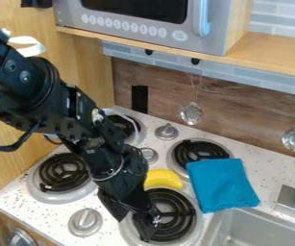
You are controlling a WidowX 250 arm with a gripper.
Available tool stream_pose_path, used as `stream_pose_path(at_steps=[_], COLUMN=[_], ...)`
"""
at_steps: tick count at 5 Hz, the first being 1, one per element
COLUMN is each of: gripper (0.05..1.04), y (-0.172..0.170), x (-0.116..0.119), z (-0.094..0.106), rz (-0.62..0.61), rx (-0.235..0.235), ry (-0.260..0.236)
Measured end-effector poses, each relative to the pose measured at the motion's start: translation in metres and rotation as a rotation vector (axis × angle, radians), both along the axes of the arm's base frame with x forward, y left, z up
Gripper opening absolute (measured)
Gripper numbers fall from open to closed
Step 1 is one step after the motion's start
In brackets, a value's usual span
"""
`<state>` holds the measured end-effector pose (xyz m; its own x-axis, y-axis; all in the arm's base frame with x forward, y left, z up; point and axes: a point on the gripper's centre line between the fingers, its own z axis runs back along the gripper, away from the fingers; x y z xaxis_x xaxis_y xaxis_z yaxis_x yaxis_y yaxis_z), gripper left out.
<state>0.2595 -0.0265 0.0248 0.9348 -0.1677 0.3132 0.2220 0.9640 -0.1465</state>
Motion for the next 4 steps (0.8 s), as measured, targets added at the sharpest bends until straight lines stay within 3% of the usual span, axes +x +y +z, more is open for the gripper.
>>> stream_pose_path(at_steps=[2,4], gripper=[1.001,1.000], y=[0.002,0.015], x=[0.004,0.029], z=[-0.011,-0.018], rz=[-0.004,-0.077], rx=[0.012,0.046], ry=[0.032,-0.012])
